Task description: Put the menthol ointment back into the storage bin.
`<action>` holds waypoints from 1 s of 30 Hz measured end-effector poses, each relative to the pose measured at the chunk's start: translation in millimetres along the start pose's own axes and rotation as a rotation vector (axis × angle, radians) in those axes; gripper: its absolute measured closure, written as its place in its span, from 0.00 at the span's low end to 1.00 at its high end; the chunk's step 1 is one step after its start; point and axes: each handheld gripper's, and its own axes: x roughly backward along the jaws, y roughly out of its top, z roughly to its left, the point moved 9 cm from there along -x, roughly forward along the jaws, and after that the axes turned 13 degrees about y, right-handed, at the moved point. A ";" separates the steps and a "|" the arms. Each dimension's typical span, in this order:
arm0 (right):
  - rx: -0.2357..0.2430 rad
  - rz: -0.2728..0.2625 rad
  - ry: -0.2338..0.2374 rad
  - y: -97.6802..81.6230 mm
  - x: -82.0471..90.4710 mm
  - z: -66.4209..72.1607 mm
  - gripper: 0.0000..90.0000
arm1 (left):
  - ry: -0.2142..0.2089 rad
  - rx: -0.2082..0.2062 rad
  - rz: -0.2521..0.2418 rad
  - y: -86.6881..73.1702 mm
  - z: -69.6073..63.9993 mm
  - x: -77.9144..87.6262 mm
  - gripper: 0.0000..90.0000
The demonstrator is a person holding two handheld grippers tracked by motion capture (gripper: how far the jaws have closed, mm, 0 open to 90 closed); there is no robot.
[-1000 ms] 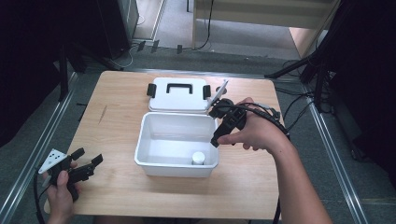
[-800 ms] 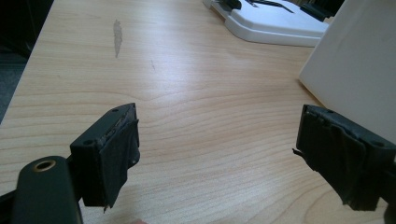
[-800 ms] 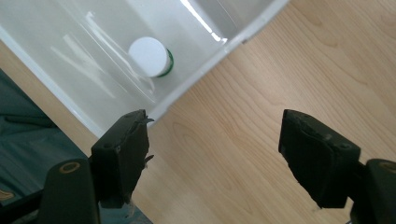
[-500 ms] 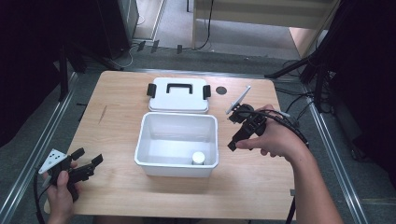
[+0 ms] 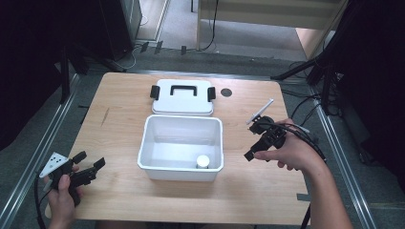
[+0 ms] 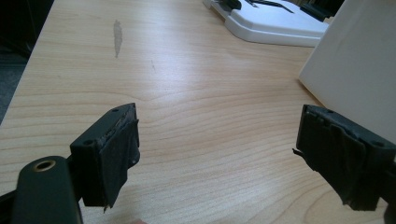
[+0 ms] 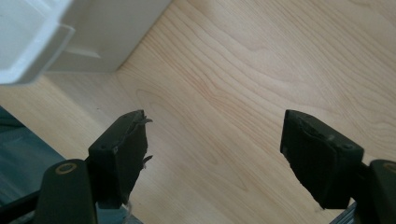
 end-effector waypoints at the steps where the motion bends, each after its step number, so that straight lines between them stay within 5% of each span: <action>1: 0.001 -0.004 0.000 -2.1 -1.1 -3.0 0.27 | 0.000 0.000 0.000 0.0 0.0 0.0 0.16; 16: -0.062 -0.043 -0.004 -30.6 -15.0 -29.9 0.27 | 0.000 0.000 -0.002 0.1 -0.1 0.1 0.16; 30: -0.089 -0.176 -0.048 -48.3 -37.0 -51.0 0.26 | 0.001 -0.002 -0.002 0.0 0.0 0.3 0.16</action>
